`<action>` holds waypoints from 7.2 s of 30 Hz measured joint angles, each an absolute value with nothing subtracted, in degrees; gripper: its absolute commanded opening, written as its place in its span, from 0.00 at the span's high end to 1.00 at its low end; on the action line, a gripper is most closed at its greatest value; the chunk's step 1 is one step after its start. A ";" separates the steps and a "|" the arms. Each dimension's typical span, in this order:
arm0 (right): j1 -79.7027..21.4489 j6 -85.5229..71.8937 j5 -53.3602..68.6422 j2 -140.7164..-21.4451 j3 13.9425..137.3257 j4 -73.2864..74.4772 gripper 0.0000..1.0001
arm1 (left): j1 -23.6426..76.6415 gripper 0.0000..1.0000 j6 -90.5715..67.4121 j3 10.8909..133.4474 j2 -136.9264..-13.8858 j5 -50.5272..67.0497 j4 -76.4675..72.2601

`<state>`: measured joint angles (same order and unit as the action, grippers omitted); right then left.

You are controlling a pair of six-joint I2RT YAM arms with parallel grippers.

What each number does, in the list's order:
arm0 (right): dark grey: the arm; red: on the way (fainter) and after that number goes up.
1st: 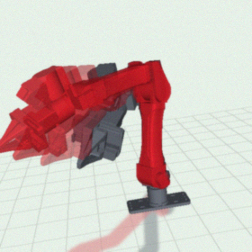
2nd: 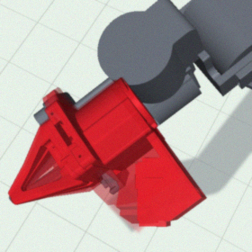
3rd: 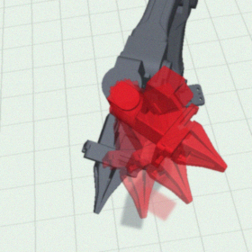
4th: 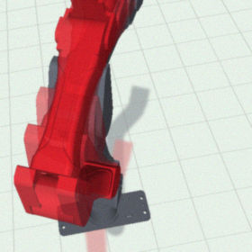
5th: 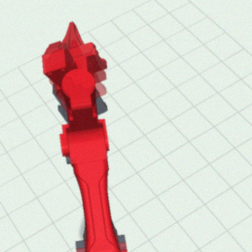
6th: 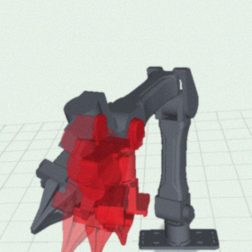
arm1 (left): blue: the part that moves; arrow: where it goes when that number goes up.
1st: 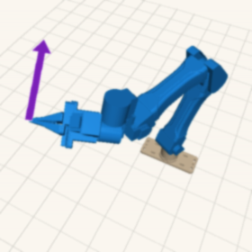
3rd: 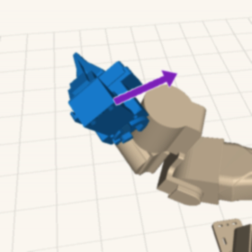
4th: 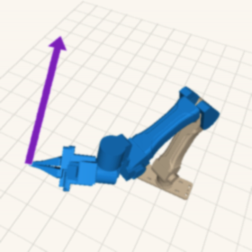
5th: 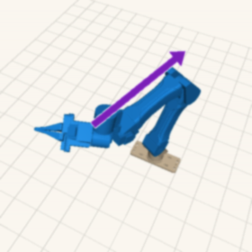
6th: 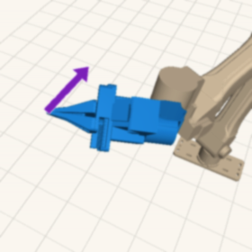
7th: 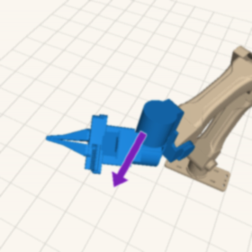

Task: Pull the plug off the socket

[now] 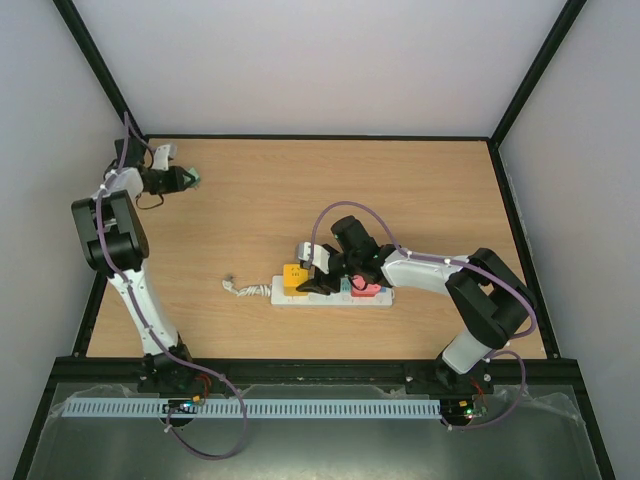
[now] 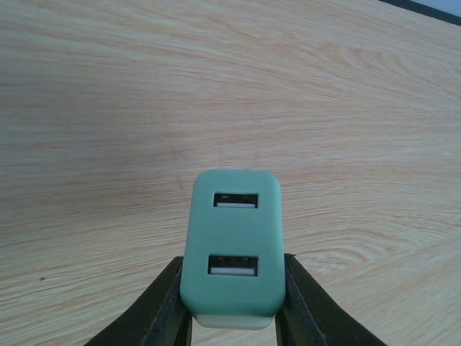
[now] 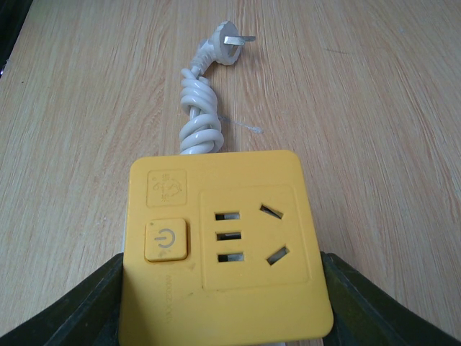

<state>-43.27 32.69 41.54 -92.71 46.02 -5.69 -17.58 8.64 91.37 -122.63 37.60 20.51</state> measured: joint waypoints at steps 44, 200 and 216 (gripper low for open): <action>-43.27 32.69 41.54 -92.71 46.11 -5.63 0.69 | -20.93 0.25 11.44 89.30 -120.57 31.75 24.16; -39.22 44.88 22.15 -89.27 56.60 32.84 0.97 | 31.59 0.51 40.27 40.75 -85.36 36.18 1.98; -34.89 51.27 20.21 -87.05 55.22 35.83 0.97 | 34.24 0.51 34.35 42.37 -92.33 39.00 -9.76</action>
